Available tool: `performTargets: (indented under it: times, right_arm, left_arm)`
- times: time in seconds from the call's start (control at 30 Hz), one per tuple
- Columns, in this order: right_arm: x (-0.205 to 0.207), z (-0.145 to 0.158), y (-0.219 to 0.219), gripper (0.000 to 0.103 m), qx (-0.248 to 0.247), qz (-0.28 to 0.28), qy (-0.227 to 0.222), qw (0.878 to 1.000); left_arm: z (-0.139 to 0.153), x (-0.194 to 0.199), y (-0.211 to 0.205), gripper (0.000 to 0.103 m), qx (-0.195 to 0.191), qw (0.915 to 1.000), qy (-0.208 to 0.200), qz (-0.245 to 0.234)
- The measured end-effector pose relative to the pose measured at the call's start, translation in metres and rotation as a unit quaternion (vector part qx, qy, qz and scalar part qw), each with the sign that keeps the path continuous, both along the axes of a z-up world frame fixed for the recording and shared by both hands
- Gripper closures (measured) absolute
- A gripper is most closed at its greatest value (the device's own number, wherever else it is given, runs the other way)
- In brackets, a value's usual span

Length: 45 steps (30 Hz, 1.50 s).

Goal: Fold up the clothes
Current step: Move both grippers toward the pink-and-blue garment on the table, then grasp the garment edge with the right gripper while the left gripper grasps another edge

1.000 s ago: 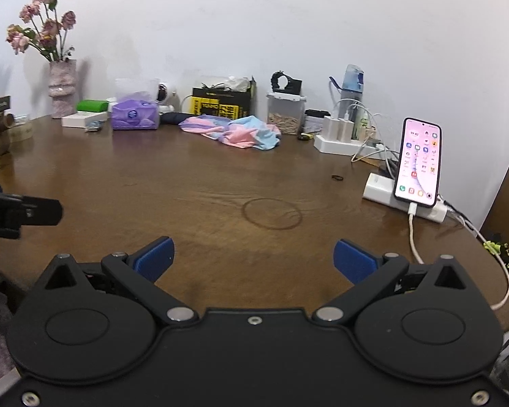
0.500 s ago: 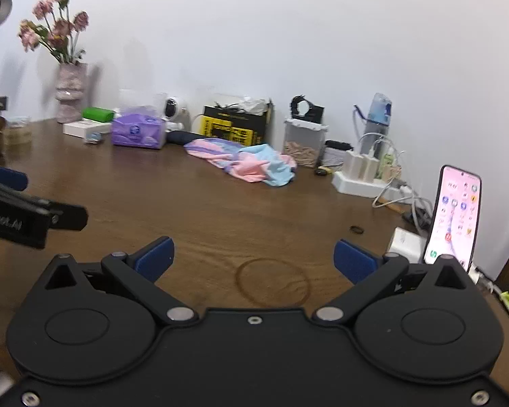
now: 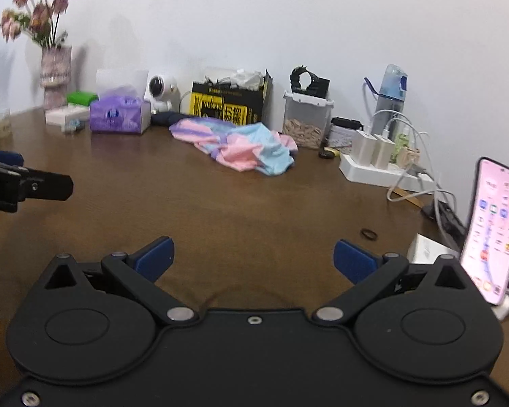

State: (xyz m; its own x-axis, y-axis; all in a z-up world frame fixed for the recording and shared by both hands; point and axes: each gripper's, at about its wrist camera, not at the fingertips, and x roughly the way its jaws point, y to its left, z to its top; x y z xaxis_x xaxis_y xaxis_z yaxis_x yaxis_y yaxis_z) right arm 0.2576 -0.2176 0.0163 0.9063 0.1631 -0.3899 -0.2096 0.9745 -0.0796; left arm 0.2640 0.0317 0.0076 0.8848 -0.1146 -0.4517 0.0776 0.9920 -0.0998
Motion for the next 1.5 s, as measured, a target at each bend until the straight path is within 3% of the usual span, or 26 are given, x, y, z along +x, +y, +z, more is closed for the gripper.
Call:
performTargets:
  times: [0.13,0.27,0.37,0.57,0.63,0.93,0.97,1.0,1.03,1.07,1.17,1.2,1.23,1.5]
  right_arm:
    - [0.031,0.001,-0.005,0.001,0.008,0.005,-0.016,1.000]
    - [0.065,-0.003,-0.008,0.000,0.020,0.011,-0.033,0.999]
    - [0.098,-0.005,-0.005,0.001,0.014,0.043,-0.025,0.999]
    - [0.168,-0.002,0.004,0.001,-0.002,0.018,0.000,1.000]
    - [0.187,-0.003,0.008,0.001,-0.012,0.019,0.002,1.000]
    - [0.248,-0.011,0.034,0.003,-0.012,0.038,0.016,0.999]
    - [0.254,-0.011,0.036,0.005,-0.019,0.037,0.019,0.999]
    - [0.261,-0.012,0.037,0.016,-0.023,0.036,0.024,0.999]
    - [0.272,-0.013,0.037,0.039,-0.020,0.035,0.035,0.999]
    - [0.275,-0.013,0.036,0.049,-0.018,0.035,0.039,0.998]
    - [0.284,-0.017,0.038,0.065,-0.010,0.041,0.056,0.998]
    - [0.285,-0.017,0.038,0.074,-0.003,0.045,0.059,0.997]
    - [0.285,-0.017,0.038,0.092,0.005,0.049,0.060,0.997]
    - [0.244,0.036,0.031,0.096,0.053,0.064,-0.043,0.996]
  left_arm:
    - [0.001,0.039,-0.003,0.000,-0.014,0.9990,0.024,-0.036]
    - [0.004,0.077,-0.021,0.000,0.081,0.9957,-0.007,-0.045]
    - [0.005,0.098,-0.029,0.000,0.109,0.9926,-0.029,-0.044]
    - [-0.002,0.149,-0.031,0.000,0.108,0.9924,-0.030,-0.051]
    - [-0.005,0.166,-0.032,0.000,0.131,0.9885,-0.031,-0.068]
    - [-0.012,0.211,-0.025,0.000,0.151,0.9832,-0.025,-0.099]
    - [-0.013,0.215,-0.024,0.000,0.150,0.9837,-0.022,-0.096]
    - [-0.013,0.216,-0.023,0.000,0.150,0.9839,-0.021,-0.096]
    - [-0.015,0.222,-0.018,0.000,0.137,0.9864,-0.014,-0.090]
    - [-0.018,0.225,-0.016,0.000,0.132,0.9872,-0.009,-0.089]
    - [-0.027,0.231,-0.014,0.000,0.136,0.9871,0.010,-0.085]
    - [-0.029,0.231,-0.015,0.000,0.138,0.9867,0.011,-0.084]
    - [-0.031,0.231,-0.016,0.000,0.141,0.9864,0.013,-0.084]
    - [-0.032,0.216,-0.034,0.000,0.169,0.9788,-0.026,-0.112]
